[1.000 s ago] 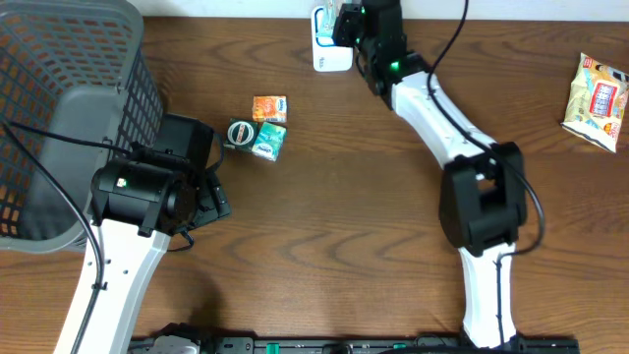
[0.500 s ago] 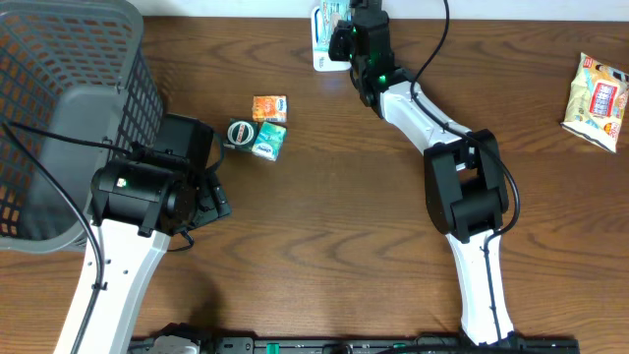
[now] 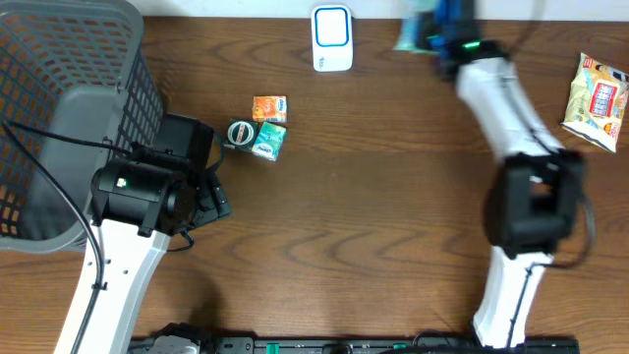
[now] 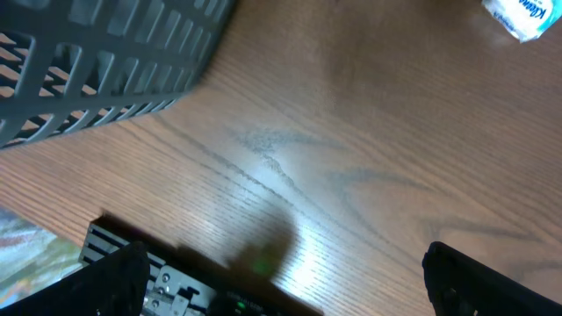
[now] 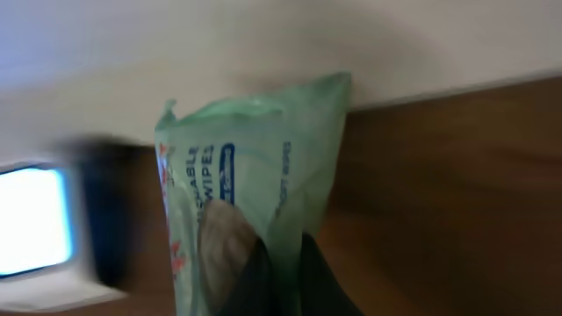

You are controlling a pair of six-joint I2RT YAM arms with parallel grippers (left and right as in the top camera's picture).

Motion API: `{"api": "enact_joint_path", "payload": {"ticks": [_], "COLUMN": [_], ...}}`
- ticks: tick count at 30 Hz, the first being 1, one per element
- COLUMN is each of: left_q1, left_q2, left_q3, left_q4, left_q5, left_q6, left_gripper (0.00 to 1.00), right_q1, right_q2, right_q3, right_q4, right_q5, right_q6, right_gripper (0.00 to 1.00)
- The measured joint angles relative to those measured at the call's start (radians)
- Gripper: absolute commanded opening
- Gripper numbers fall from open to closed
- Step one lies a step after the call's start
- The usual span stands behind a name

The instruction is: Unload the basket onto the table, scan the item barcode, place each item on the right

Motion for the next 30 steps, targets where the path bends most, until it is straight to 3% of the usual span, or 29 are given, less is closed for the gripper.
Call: {"api": "enact_joint_path", "payload": {"ticks": [7, 8, 9, 10, 11, 13, 15, 21, 24, 30], "left_q1": [0.000, 0.000, 0.000, 0.000, 0.000, 0.000, 0.000, 0.000, 0.000, 0.000], "left_q2": [0.000, 0.000, 0.000, 0.000, 0.000, 0.000, 0.000, 0.000, 0.000, 0.000], "left_q3": [0.000, 0.000, 0.000, 0.000, 0.000, 0.000, 0.000, 0.000, 0.000, 0.000], "left_q4": [0.000, 0.000, 0.000, 0.000, 0.000, 0.000, 0.000, 0.000, 0.000, 0.000], "left_q5": [0.000, 0.000, 0.000, 0.000, 0.000, 0.000, 0.000, 0.000, 0.000, 0.000], "left_q6": [0.000, 0.000, 0.000, 0.000, 0.000, 0.000, 0.000, 0.000, 0.000, 0.000], "left_gripper": [0.98, 0.98, 0.98, 0.98, 0.98, 0.98, 0.98, 0.98, 0.98, 0.98], "right_q1": [-0.223, -0.249, -0.274, -0.291, -0.313, -0.353, -0.383, -0.408, -0.395, -0.320], "right_q2": [-0.033, -0.028, -0.025, -0.022, -0.021, -0.021, -0.021, -0.021, -0.021, -0.021], "right_q3": [0.005, 0.004, 0.004, 0.004, 0.004, 0.004, 0.004, 0.004, 0.004, 0.004], "right_q4": [-0.240, -0.253, -0.262, -0.265, -0.267, -0.274, -0.291, -0.346, -0.379, -0.473], "right_q5": [0.105, 0.114, 0.121, 0.126, 0.129, 0.129, 0.113, -0.071, -0.223, -0.537], "right_q6": [-0.242, -0.267, -0.286, -0.296, -0.301, -0.298, -0.293, -0.280, -0.272, -0.261], "right_gripper": [0.03, 0.17, 0.37, 0.65, 0.77, 0.89, 0.96, 0.92, 0.85, 0.82]}}
